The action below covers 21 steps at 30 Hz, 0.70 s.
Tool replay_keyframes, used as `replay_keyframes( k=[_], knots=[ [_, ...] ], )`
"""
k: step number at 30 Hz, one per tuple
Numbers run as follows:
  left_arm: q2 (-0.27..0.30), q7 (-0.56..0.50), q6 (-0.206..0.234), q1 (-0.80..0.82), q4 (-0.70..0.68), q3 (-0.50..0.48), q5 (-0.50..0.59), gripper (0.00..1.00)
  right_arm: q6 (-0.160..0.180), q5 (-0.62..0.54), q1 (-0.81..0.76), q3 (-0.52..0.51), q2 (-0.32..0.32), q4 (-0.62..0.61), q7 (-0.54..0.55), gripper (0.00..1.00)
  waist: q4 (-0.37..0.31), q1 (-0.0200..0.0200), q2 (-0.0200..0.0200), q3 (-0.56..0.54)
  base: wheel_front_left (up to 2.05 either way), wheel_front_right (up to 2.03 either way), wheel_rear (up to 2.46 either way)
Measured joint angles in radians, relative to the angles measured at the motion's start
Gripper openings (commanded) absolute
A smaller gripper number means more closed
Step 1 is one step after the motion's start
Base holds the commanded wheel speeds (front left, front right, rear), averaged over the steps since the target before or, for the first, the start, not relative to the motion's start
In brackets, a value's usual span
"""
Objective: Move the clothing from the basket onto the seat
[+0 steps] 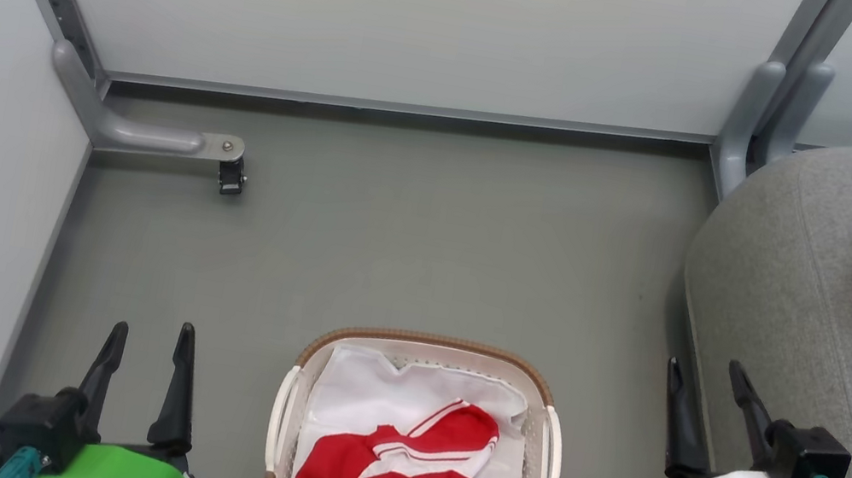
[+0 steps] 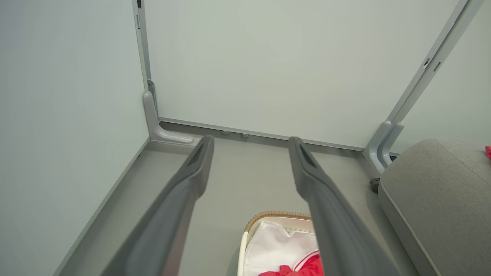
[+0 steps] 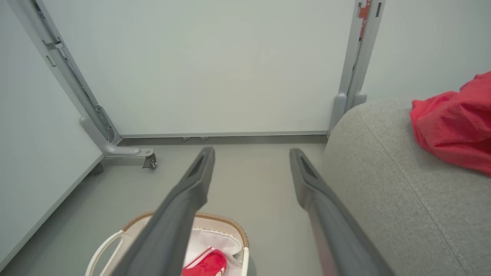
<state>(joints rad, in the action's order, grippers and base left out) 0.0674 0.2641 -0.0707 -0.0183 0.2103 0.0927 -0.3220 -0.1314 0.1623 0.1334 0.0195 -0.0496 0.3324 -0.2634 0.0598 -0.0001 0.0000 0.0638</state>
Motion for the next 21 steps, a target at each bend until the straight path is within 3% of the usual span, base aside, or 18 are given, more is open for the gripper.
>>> replay_keyframes(
  k=[21],
  knots=[
    [-0.016, 0.000, -0.023, -0.038, 0.025, -0.018, 0.017, 1.00, 0.000, 0.065, -0.060, 0.063, 0.001, -0.004, 0.000, 1.00, 0.002, 0.0000, 0.0000, -0.050, 0.00, 0.00, 0.00]
  ],
)
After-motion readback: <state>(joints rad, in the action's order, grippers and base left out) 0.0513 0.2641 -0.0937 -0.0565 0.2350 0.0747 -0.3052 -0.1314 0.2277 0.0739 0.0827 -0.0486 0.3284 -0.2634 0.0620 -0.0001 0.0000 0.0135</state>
